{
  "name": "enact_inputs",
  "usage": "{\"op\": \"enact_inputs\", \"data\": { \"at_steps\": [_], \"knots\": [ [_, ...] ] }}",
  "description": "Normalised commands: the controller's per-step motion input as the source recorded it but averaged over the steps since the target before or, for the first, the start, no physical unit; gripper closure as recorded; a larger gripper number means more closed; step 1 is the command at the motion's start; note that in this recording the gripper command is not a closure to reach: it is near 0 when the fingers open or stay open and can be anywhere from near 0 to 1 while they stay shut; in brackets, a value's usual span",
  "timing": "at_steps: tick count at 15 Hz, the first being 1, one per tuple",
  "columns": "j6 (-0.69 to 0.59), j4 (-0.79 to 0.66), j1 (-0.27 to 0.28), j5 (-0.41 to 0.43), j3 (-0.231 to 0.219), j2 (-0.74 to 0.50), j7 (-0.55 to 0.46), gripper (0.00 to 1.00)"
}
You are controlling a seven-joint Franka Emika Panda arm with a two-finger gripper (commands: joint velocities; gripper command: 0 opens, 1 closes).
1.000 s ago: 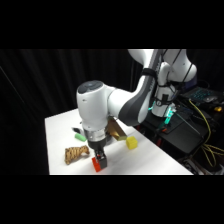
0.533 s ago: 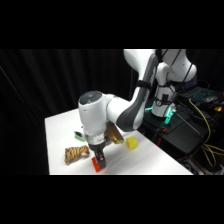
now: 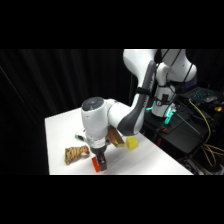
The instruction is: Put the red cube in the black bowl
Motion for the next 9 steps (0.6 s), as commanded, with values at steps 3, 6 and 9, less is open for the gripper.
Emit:
{"op": "enact_inputs", "data": {
  "at_steps": [3,6,9],
  "knots": [
    [0.19,0.04,0.016,0.054,-0.044,0.01,-0.08,1.0],
    [0.11,0.0,0.03,0.046,-0.051,-0.07,-0.08,1.0],
    [-0.01,-0.06,0.034,0.057,-0.037,-0.2,-0.07,1.0]
  ]
}}
